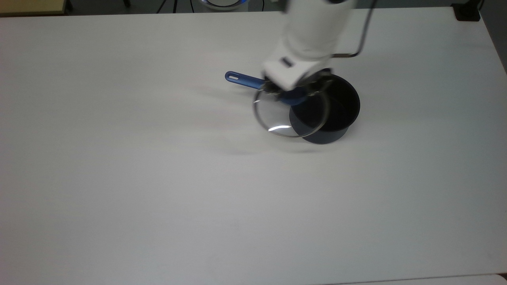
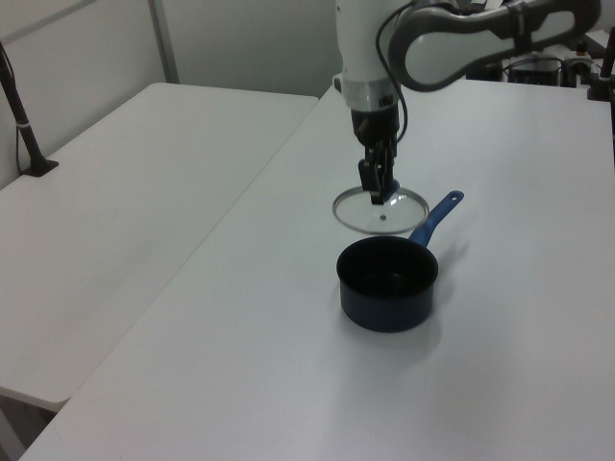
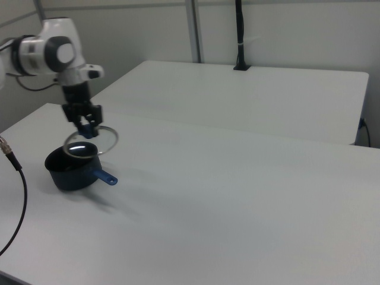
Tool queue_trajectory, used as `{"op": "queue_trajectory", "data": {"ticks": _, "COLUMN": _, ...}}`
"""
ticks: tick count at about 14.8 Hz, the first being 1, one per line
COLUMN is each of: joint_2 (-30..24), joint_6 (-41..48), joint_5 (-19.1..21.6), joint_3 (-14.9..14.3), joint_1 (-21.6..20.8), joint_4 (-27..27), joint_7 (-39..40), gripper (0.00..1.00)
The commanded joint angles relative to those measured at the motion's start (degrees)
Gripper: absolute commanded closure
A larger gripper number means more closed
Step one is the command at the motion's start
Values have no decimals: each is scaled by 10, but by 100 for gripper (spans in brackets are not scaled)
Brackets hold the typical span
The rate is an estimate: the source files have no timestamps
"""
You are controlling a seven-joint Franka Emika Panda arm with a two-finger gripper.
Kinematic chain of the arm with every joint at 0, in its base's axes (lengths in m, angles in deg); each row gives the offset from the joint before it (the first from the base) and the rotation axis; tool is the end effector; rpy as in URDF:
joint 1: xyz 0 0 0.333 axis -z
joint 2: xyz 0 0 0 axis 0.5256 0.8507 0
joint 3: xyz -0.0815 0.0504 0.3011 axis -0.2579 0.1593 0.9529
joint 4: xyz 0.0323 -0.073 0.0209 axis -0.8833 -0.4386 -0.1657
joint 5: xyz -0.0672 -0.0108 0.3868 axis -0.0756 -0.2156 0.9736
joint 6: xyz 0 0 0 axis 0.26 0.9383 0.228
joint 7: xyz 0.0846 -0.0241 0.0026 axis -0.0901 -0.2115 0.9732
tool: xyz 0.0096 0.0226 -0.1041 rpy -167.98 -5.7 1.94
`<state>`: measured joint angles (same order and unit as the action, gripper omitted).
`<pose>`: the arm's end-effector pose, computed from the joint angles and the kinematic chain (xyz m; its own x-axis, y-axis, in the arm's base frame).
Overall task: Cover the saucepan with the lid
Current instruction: 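Carry the lid over the dark saucepan and lower it onto the rim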
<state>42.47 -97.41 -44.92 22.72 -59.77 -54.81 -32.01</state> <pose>0.6370 0.2286 0.4630 0.9945 0.0705 -0.0770 0.0749 -0.9956 0.0567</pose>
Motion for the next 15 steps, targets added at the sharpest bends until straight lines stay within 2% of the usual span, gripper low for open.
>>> {"op": "queue_trajectory", "data": {"ticks": 1, "joint_2": 0, "joint_6": 9, "joint_5": 1, "joint_3": -10, "joint_1": -45, "joint_4": 9, "joint_7": -30, "gripper": 61}}
{"op": "queue_trajectory", "data": {"ticks": 6, "joint_2": 13, "joint_6": 0, "joint_5": -7, "joint_3": -10, "joint_1": -81, "joint_4": 5, "joint_7": -51, "gripper": 61}}
{"op": "queue_trajectory", "data": {"ticks": 15, "joint_2": 39, "joint_6": -3, "joint_5": -24, "joint_3": -10, "joint_1": -96, "joint_4": 2, "joint_7": -63, "gripper": 61}}
